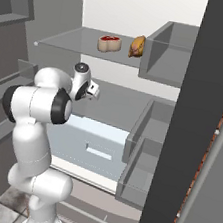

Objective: Gather the mushroom and avocado from the fridge and place them on a tray on the dining counter. Then gather the steak and chicken drumstick from the fridge and place them on the other tray.

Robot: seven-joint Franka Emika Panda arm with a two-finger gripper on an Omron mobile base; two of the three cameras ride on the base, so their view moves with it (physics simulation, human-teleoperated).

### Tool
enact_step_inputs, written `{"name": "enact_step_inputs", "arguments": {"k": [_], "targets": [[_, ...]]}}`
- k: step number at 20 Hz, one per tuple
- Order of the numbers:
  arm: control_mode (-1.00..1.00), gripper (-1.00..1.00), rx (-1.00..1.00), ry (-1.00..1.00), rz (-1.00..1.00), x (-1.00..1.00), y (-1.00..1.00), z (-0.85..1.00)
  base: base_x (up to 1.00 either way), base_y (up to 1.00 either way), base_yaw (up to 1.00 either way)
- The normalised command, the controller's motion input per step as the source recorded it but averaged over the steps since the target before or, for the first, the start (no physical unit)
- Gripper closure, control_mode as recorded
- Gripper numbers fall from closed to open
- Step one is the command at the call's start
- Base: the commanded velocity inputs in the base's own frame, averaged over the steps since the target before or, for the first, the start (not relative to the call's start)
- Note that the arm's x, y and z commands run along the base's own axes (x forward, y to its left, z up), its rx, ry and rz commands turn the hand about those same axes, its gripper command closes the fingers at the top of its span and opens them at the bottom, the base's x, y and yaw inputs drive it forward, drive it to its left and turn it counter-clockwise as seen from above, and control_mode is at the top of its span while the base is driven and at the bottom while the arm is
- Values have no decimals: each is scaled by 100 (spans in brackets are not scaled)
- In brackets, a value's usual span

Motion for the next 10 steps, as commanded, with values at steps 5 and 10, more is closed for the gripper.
{"name": "enact_step_inputs", "arguments": {"k": [5, 10], "targets": [[-100, 100, 0, 6, 0, 1, 7, -21, 0, 0, 0], [-100, 100, 0, 1, 0, 0, 4, -13, 0, 0, 0]]}}
